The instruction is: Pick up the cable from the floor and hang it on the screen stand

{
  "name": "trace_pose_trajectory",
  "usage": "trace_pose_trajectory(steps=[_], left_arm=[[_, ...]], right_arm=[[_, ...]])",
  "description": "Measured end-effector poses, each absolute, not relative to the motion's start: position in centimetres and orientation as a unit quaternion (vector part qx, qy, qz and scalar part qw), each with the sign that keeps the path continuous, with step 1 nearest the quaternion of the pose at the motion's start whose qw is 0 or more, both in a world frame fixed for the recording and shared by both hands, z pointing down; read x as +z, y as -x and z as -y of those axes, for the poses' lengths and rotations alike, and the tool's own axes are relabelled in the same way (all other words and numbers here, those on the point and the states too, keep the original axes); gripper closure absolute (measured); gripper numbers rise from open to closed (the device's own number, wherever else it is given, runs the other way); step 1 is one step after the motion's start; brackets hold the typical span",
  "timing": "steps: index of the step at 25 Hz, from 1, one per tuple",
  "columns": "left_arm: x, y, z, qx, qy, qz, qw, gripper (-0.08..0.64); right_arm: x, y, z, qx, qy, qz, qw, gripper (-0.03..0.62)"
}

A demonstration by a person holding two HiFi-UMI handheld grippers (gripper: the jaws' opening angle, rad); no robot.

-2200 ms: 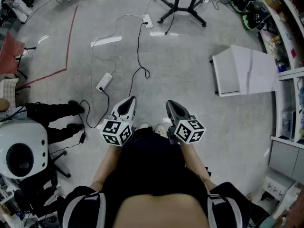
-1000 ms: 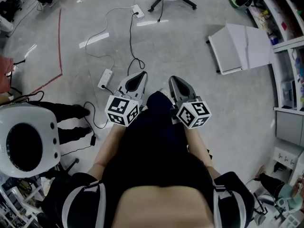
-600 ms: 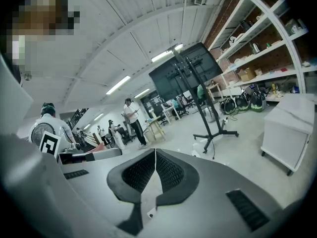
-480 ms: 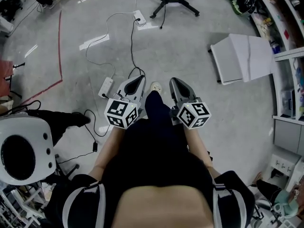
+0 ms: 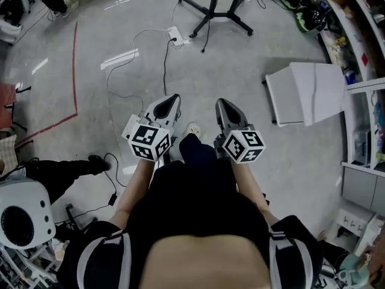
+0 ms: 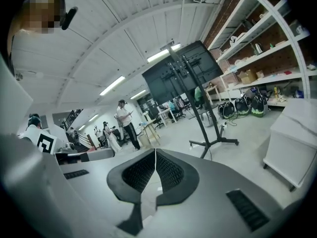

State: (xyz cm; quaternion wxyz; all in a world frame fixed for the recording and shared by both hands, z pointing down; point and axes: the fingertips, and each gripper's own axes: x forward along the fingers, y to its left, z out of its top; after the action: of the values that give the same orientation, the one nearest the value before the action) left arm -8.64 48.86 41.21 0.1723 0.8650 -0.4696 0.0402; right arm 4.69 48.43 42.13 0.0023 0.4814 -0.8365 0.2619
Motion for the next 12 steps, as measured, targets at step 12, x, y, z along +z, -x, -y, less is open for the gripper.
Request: trace_pose_trajectory(steps=[12], left_arm=[[42.7, 6.2, -41.7, 0.070, -0.864, 0.466, 0.177, 0.552]], right_arm=[[40.7, -6.1, -40.4, 0.182, -0.519, 0.836, 0.001, 0.568]])
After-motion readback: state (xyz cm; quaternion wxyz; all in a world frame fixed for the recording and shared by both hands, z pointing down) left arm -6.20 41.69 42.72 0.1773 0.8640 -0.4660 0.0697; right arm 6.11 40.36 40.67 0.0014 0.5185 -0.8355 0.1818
